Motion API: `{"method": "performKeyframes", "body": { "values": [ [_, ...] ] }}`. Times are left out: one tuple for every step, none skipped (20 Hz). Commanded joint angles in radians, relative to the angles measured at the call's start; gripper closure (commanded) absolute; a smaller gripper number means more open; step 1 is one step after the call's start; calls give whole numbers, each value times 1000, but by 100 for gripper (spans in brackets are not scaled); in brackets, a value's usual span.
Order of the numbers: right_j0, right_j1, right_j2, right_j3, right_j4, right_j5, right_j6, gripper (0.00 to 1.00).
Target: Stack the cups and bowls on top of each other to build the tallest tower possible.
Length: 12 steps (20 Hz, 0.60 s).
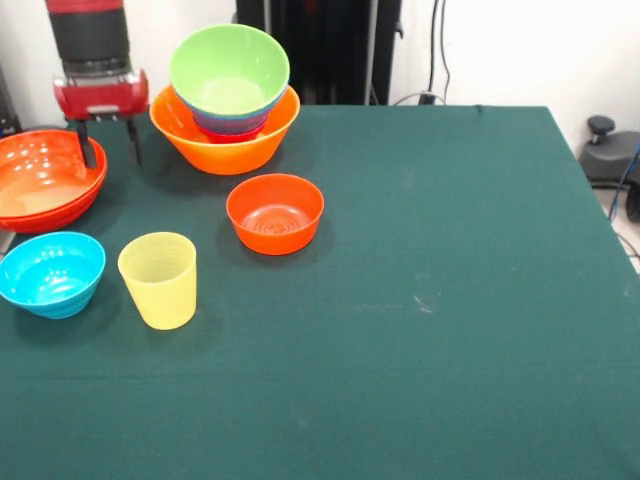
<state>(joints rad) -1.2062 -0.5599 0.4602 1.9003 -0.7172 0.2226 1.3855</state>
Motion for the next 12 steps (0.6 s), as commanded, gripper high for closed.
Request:
{"method": "performKeyframes", "body": {
  "values": [
    [10,-155,59,113,62,163,-5,0],
    [14,-153,54,113,56,150,2,0],
    [18,-143,47,108,49,138,8,0],
    [32,-109,33,84,29,113,19,0],
    [37,-90,26,72,19,99,24,0],
    [51,-51,11,43,-1,74,34,0],
    [56,-37,5,31,-9,61,38,0],
    [64,-22,-3,18,-17,49,44,0],
    [72,-7,-11,4,-25,37,49,0],
    [78,5,-17,-6,-32,24,53,0],
    [80,13,-20,-12,-35,17,53,0],
    [81,22,-23,-18,-39,10,53,0]
  ]
}}
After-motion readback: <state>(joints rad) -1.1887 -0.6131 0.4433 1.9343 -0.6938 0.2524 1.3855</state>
